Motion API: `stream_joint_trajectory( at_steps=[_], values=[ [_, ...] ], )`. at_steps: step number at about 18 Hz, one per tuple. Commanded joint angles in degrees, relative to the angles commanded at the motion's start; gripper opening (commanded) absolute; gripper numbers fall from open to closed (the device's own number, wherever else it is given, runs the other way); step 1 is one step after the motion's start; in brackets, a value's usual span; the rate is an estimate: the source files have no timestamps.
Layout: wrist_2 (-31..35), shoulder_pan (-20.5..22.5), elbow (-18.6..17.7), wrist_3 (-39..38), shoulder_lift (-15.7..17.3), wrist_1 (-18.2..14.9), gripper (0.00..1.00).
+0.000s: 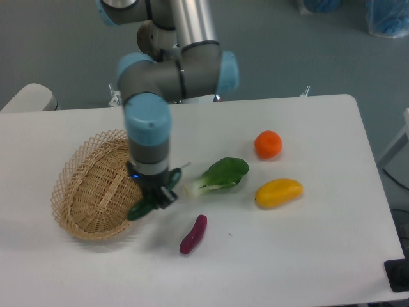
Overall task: Pick up the cucumber from the basket
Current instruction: 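Lift the cucumber out of the basket and carry it past the bok choy, then hold the cucumber low beside the yellow pepper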
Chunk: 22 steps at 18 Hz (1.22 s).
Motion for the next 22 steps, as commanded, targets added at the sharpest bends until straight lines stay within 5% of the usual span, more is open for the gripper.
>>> stream_joint_trajectory(
  at_steps=[22],
  values=[
    [3.35, 14.77, 28.04, 25.23, -20.21, -8.09, 0.43]
  ],
)
